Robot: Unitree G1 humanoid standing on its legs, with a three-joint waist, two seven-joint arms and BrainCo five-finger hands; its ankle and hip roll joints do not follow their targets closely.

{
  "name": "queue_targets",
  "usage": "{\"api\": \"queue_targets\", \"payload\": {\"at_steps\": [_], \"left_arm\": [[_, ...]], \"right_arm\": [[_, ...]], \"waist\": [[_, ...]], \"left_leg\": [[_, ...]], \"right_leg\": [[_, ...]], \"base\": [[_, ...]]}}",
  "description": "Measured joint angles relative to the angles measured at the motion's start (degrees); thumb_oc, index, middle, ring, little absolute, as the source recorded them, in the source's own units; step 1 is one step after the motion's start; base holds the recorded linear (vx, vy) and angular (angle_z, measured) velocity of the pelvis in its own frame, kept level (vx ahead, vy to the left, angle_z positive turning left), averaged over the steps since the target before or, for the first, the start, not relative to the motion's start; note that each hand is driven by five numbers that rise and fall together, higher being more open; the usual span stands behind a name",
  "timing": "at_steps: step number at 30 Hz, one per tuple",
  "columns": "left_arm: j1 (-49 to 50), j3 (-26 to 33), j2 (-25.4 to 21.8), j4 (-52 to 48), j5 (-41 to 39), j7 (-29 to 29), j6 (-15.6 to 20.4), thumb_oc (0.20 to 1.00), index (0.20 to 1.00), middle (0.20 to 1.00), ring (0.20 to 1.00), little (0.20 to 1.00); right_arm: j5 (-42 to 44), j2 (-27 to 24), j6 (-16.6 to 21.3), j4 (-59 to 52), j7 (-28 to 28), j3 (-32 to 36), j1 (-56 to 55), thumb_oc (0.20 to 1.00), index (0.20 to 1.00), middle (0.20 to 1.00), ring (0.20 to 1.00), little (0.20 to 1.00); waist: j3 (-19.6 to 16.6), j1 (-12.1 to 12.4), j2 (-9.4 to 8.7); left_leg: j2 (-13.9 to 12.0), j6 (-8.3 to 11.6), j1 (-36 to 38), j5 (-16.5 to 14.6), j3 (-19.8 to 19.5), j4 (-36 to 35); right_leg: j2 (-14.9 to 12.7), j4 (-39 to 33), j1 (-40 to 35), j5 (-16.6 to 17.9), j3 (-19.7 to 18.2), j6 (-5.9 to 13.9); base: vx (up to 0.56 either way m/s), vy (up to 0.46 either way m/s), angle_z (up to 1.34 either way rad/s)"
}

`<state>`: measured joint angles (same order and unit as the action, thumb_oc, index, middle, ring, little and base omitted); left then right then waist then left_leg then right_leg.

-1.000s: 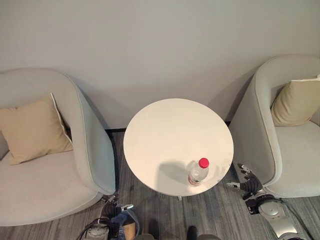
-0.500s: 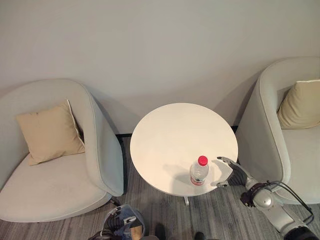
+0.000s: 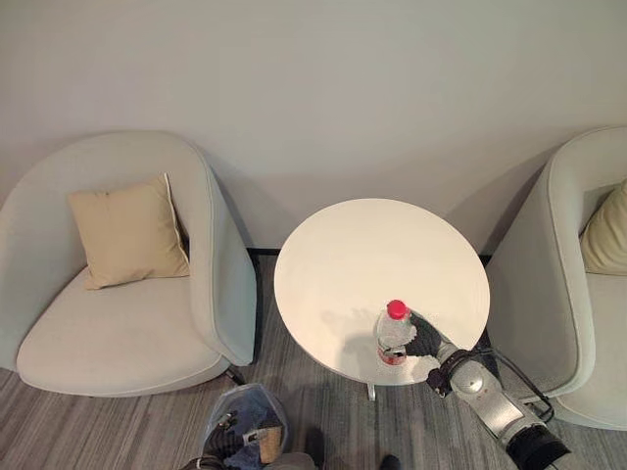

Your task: Gather garbage on tea table into small bin, then transfer packed bag to large trash can.

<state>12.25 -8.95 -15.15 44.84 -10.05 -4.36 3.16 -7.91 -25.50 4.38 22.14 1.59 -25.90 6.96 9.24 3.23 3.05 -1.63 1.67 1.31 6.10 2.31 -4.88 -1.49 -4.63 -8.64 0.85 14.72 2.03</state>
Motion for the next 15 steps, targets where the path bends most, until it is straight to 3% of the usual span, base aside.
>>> {"api": "queue_targets", "payload": {"at_steps": [9,15], "left_arm": [[0.5,0.2,-0.1,-0.1,0.0,0.0,-0.1,1.000,1.000,1.000,1.000,1.000],[0.5,0.2,0.0,-1.9,0.0,0.0,0.1,1.000,1.000,1.000,1.000,1.000]], "right_arm": [[2.0,-1.4,-1.4,-0.7,0.9,3.1,0.0,0.200,0.200,0.200,0.200,0.200],[2.4,-1.5,-1.4,-5.3,0.9,4.5,1.0,0.200,0.200,0.200,0.200,0.200]], "waist": [[0.4,0.2,-0.05],[0.3,1.0,0.53]], "left_leg": [[0.1,-0.38,0.8,0.5,-0.7,0.3],[0.2,0.89,-0.2,1.7,-3.5,0.3]], "right_leg": [[0.0,0.0,-1.1,0.0,1.2,-0.30],[0.5,0.0,-1.4,-0.4,3.5,-0.06]], "base": [[0.00,0.000,0.05],[-0.07,-0.049,0.19]]}}
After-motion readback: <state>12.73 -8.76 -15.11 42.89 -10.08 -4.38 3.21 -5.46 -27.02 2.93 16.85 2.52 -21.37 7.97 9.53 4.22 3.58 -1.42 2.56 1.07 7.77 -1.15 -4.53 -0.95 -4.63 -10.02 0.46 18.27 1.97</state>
